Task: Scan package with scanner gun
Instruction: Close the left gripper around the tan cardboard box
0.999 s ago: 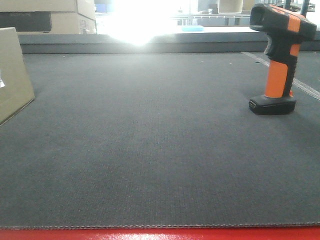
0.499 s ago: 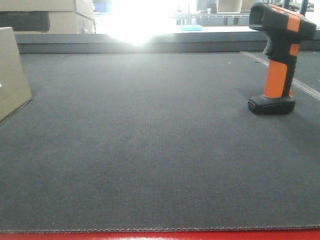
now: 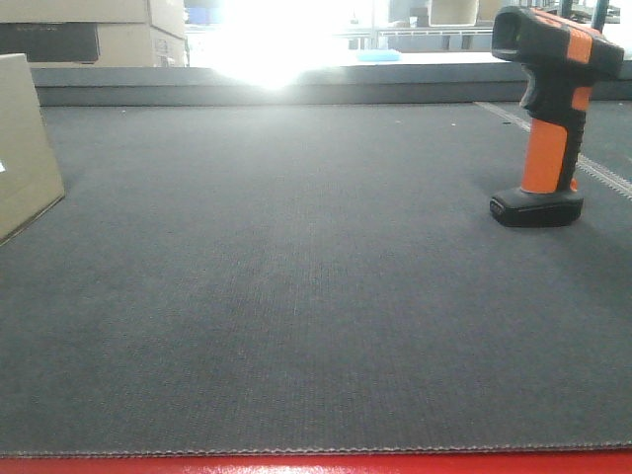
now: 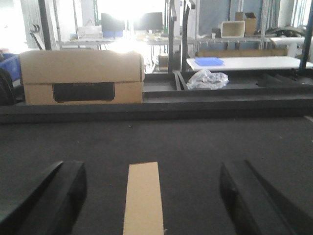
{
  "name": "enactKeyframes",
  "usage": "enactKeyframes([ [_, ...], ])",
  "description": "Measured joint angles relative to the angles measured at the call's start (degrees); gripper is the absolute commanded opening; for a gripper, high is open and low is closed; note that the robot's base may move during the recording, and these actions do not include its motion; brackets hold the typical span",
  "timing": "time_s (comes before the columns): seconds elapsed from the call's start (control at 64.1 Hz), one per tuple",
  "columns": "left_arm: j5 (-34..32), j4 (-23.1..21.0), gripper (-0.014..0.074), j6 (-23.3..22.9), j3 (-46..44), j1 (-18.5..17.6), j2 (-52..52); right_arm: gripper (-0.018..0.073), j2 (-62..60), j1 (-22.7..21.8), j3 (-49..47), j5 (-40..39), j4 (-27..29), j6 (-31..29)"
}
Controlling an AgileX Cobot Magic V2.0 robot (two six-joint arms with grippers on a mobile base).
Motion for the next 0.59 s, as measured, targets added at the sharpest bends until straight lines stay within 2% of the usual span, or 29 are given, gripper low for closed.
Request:
enactKeyframes([
  [0.047,1.06,0.0,0.0605,0.0,-1.58,-0.69,2.21,0.0569,1.07,0.0,0.0,-0.03,0.0,0.0],
  [0.125,5.17,0.0,0.0601,0.0,-5.22,-1.77,7.05,0.0569,2.28,0.0,0.0,-0.25,0.0,0.0],
  [0.343,24.78,-0.14,0.0601,0.0,-21.15,-2.3,23.7,0.0569,2.67,0.0,0.0,-2.22,0.0,0.0],
  [0.499,38.09,-0.35,0.0601,-0.24,-34.32,1.99,36.19,0.0569,2.67,0.77,0.0,-2.22,0.0,0.0],
  [0.593,43.78,-0.35,0.0601,0.06,-41.27,4.82,42.86,0.0569,2.67,1.26,0.0,-2.22,-0.11,0.0],
])
